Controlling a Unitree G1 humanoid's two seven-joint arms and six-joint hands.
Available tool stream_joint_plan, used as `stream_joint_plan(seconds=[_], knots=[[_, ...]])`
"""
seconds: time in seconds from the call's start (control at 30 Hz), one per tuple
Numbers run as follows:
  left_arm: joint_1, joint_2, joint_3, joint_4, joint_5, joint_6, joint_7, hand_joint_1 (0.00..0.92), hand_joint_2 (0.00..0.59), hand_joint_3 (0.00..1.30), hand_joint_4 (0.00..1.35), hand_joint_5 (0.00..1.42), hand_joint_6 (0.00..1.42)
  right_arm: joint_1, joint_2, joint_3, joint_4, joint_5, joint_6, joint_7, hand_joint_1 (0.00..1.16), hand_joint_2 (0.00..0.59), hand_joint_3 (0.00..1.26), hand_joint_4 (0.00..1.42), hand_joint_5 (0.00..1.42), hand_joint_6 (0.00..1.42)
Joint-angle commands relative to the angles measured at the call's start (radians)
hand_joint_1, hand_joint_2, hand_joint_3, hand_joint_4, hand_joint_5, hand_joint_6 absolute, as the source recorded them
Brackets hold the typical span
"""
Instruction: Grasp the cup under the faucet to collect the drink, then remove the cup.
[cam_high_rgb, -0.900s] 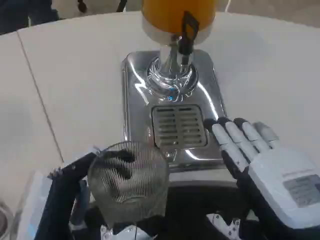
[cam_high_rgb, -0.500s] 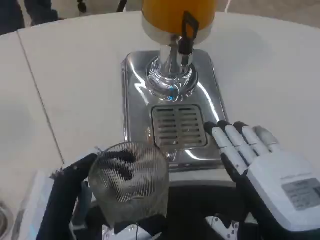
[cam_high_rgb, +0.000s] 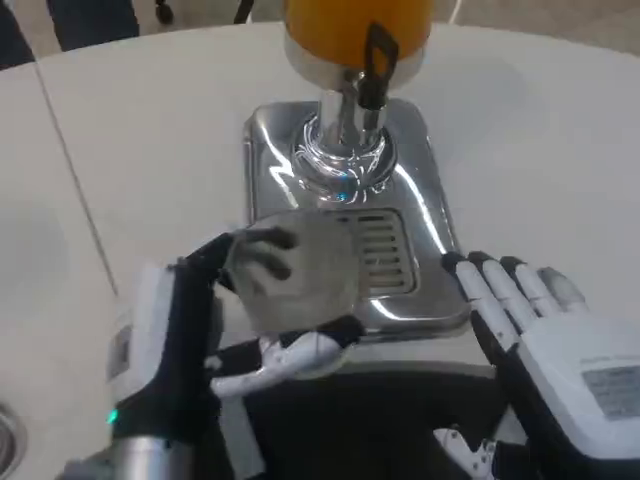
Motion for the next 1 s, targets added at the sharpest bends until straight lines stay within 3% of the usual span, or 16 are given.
stream_joint_plan(seconds=[0.03, 0.27, 0.7, 1.0], knots=[[-0.134, 0.0, -0.022, 0.145, 0.012, -0.014, 0.07, 0.609, 0.056, 1.13, 1.18, 1.42, 1.42, -0.002, 0.001, -0.013, -0.001, -0.017, 0.016, 0.013, 0.58, 0.418, 0.0, 0.0, 0.0, 0.0], [-0.344, -0.026, -0.078, 0.433, 0.023, -0.04, 0.186, 0.613, 0.058, 1.13, 1.18, 1.42, 1.42, -0.006, 0.013, -0.017, -0.03, -0.036, 0.033, 0.045, 0.58, 0.415, 0.0, 0.0, 0.0, 0.0], [-0.647, -0.035, -0.157, 0.886, 0.027, -0.093, 0.372, 0.614, 0.058, 1.12, 1.18, 1.42, 1.42, -0.012, 0.049, -0.008, -0.028, -0.082, 0.048, 0.047, 0.56, 0.42, 0.0, 0.0, 0.0, 0.0], [-0.736, -0.031, -0.182, 1.072, 0.022, -0.074, 0.479, 0.62, 0.081, 1.08, 1.11, 1.41, 1.42, -0.037, 0.052, -0.006, -0.012, -0.083, 0.054, 0.068, 0.55, 0.421, 0.0, 0.0, 0.0, 0.02]])
